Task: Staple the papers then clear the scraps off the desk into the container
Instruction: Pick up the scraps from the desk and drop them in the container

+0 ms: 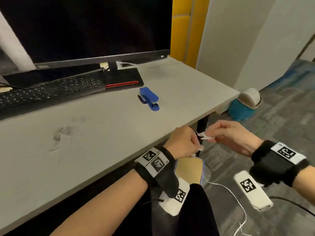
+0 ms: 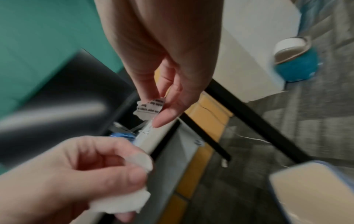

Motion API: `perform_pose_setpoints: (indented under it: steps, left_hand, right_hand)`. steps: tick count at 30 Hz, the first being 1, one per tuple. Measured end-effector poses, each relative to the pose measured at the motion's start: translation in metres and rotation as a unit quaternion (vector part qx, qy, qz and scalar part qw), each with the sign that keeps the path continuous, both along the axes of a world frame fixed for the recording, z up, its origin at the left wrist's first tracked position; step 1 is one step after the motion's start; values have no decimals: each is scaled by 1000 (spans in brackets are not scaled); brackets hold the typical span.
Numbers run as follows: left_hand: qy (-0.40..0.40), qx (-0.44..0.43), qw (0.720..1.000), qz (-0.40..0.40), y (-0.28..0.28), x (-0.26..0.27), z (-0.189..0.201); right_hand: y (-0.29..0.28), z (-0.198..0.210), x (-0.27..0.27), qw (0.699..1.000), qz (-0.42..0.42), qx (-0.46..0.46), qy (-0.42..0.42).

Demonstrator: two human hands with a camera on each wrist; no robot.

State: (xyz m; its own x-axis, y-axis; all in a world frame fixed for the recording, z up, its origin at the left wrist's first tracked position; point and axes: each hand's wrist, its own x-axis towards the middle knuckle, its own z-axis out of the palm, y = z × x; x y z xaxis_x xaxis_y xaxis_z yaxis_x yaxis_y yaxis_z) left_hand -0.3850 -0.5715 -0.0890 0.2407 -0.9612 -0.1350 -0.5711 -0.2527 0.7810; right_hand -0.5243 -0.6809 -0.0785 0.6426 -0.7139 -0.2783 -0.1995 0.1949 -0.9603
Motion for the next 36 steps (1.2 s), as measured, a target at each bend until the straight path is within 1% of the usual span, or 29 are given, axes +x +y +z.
perform_pose_setpoints:
  steps: [4, 6, 8, 11, 15, 18, 21, 25, 27, 28, 30, 34, 36]
  left_hand:
    - [-1, 133, 991, -14, -43, -5, -82]
    - [0, 177, 984, -12, -66, 0, -119]
    - [13, 209, 978, 7, -88, 6, -153]
    - [9, 235, 972, 25, -121, 14, -201]
    - [2, 242, 969, 41, -153, 19, -263]
    - [9, 259, 964, 63, -168, 18, -309]
    - [2, 271, 960, 64, -176, 14, -351]
    - [-47, 286, 957, 19, -184, 8, -394]
    - [-80, 291, 953, 3, -185, 4, -408]
    - [-92, 295, 951, -2, -186, 2, -412]
    - [-116, 295, 949, -12, -186, 0, -418]
    - [-128, 299, 945, -28, -185, 0, -426]
    - [-127, 317, 940, -32, -185, 2, -425]
  right_hand:
    - [-34, -76, -4, 997, -19, 51, 53]
    - [-54, -114, 2, 994, -23, 77, 72]
    - [-73, -151, 8, 991, -31, 101, 86]
    - [-102, -204, 14, 986, -43, 125, 100]
    - [-129, -278, 21, 979, -49, 144, 138]
    - [-137, -338, 22, 975, -51, 147, 161]
    - [-138, -390, 20, 968, -48, 124, 214]
    - [-126, -432, 26, 955, -27, 23, 295]
    - [-117, -447, 29, 950, -12, -33, 310]
    - [-113, -454, 31, 951, -2, -56, 305]
    - [-108, -463, 34, 949, 22, -79, 304]
    - [-107, -468, 34, 919, 73, -161, 352]
    - [-105, -469, 35, 900, 110, -180, 381]
